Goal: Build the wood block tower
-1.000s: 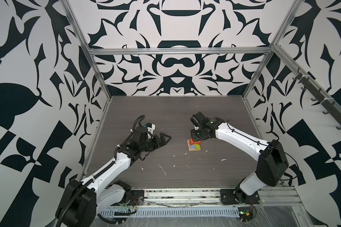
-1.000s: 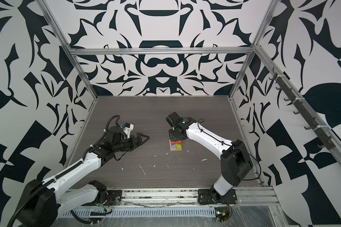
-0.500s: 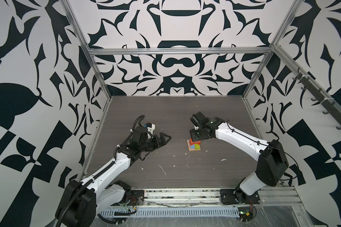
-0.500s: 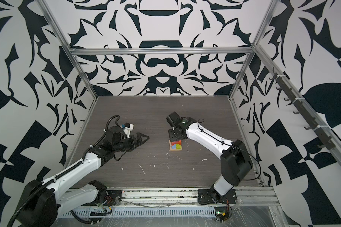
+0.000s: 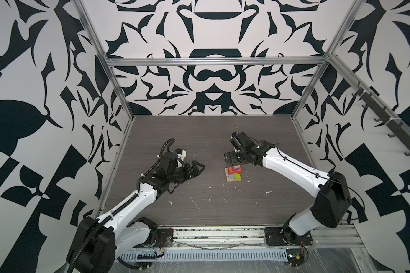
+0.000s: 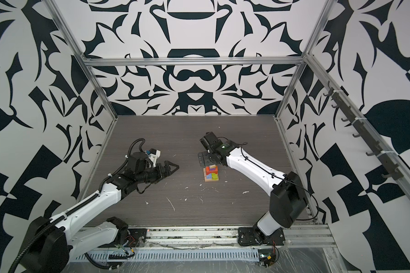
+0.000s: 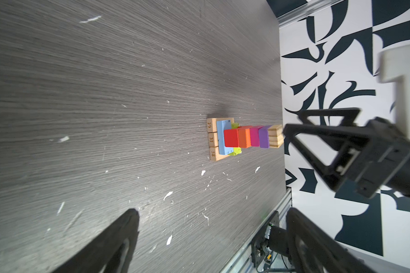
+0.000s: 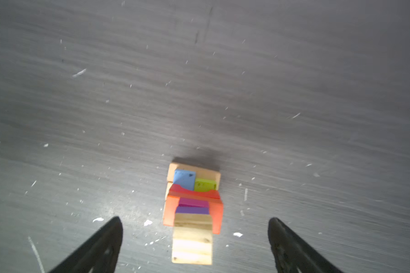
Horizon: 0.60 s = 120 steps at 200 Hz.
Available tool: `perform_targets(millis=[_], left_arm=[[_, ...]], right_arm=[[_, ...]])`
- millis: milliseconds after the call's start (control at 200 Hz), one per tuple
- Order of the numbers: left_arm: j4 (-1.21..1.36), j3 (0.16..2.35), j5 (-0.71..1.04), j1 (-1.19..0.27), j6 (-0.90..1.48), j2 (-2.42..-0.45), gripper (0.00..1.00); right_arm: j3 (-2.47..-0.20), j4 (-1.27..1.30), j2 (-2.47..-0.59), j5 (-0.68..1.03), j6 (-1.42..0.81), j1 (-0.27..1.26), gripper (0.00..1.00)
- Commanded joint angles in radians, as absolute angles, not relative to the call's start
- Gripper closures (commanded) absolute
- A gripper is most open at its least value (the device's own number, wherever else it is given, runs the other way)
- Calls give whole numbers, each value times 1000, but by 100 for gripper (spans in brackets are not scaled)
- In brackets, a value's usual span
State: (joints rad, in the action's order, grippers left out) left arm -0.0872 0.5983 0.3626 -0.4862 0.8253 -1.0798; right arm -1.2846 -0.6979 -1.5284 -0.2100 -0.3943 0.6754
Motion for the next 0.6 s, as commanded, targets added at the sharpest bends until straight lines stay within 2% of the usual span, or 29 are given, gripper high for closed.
perform_targets(millis=[0, 185, 295, 595], left_arm=[[-161, 652, 331, -483, 775, -1059, 1], [-267, 727, 226, -482, 710, -1030, 1], [-348, 801, 169, -481, 633, -1024, 1], [-483, 970, -99, -462, 479, -1067, 0]], right_arm=[[-1281, -630, -1436, -350, -349, 670, 1], [-1248, -604, -1359, -486, -282, 649, 1], [-1143, -495, -1276, -547, -207, 631, 1], [-932, -332, -1103, -552, -151, 450, 1]])
